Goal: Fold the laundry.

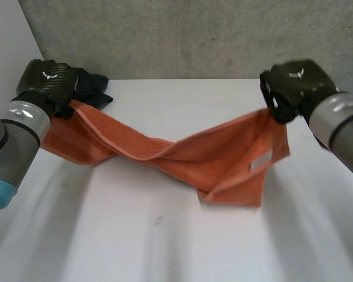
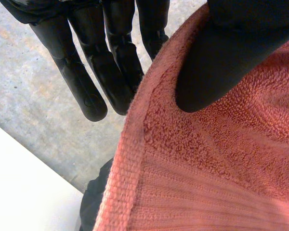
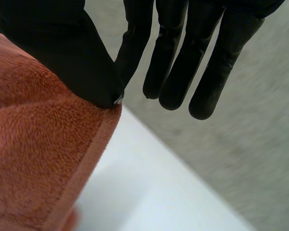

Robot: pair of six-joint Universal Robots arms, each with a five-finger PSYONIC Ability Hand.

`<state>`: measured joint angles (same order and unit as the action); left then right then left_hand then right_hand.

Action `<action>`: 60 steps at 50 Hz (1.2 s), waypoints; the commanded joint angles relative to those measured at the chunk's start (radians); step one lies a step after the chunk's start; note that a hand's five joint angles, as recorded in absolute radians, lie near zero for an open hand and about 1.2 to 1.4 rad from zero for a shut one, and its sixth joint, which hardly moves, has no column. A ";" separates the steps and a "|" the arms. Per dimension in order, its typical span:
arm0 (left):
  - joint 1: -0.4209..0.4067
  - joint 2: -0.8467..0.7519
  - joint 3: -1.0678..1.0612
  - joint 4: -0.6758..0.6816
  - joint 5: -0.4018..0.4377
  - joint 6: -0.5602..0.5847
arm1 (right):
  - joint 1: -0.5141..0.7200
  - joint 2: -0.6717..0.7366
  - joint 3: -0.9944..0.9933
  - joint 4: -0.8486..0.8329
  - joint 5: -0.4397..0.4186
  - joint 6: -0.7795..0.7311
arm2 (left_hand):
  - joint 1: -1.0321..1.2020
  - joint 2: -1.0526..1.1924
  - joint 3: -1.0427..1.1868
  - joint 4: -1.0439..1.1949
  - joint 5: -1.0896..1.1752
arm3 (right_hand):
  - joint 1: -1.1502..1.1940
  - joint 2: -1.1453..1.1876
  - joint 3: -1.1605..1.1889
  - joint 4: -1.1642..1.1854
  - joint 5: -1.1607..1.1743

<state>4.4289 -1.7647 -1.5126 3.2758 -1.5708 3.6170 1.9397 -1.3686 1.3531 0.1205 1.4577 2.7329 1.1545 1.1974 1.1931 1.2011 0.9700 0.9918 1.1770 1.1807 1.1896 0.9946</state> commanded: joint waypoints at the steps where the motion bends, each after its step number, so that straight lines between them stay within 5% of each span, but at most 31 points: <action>1: 0.017 0.002 -0.012 -0.004 -0.009 -0.003 | 0.094 0.107 -0.066 -0.041 0.118 -0.205 | 0.242 0.199 0.203 0.195 0.252 | 0.404 0.219 0.216 0.207 0.227; 10: 0.007 -0.013 -0.078 0.002 -0.005 -0.003 | 0.134 0.267 -0.095 0.252 0.108 -0.015 | 0.242 0.199 0.203 0.195 0.252 | 0.385 0.200 0.196 0.187 0.208; 11: 0.007 -0.013 -0.080 0.001 -0.005 -0.003 | 0.134 0.267 -0.103 0.263 0.108 0.016 | 0.242 0.199 0.203 0.195 0.252 | 0.277 0.092 0.088 0.080 0.100; 14: 0.007 -0.015 -0.080 0.002 -0.005 -0.001 | 0.110 0.266 -0.140 0.258 0.107 0.122 | 0.242 0.199 0.203 0.195 0.252 | -0.517 -0.702 -0.706 -0.715 -0.694; 26: 0.017 -0.007 -0.075 0.001 -0.002 -0.001 | 0.007 0.234 -0.170 0.272 0.081 0.286 | 0.242 0.199 0.203 0.195 0.252 | -0.795 -0.980 -0.984 -0.993 -0.972; 37: 0.026 -0.007 -0.080 -0.001 0.002 0.000 | -0.050 0.237 -0.095 0.326 -0.062 0.145 | 0.242 0.199 0.203 0.195 0.252 | -0.708 -0.893 -0.896 -0.905 -0.885; 55: 0.044 -0.010 -0.083 -0.001 0.003 -0.001 | -0.047 0.445 -0.149 0.186 -0.077 0.139 | 0.242 0.199 0.203 0.195 0.252 | -0.349 -0.534 -0.538 -0.547 -0.527; 57: 0.044 -0.012 -0.083 0.001 0.002 -0.001 | -0.047 0.464 -0.166 0.185 -0.079 0.142 | 0.242 0.199 0.203 0.195 0.252 | -0.262 -0.447 -0.450 -0.459 -0.439; 60: 0.046 -0.013 -0.086 -0.001 0.002 -0.001 | -0.044 0.502 -0.204 0.189 -0.080 0.151 | 0.242 0.199 0.203 0.195 0.252 | 0.330 0.144 0.141 0.132 0.152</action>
<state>4.4709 -1.7746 -1.5949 3.2759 -1.5684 3.6160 1.8936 -0.9293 1.2077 0.3089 1.3805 2.8696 1.1545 1.1975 1.1932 1.2012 0.9700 0.5478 0.6320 0.6308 0.6295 0.4290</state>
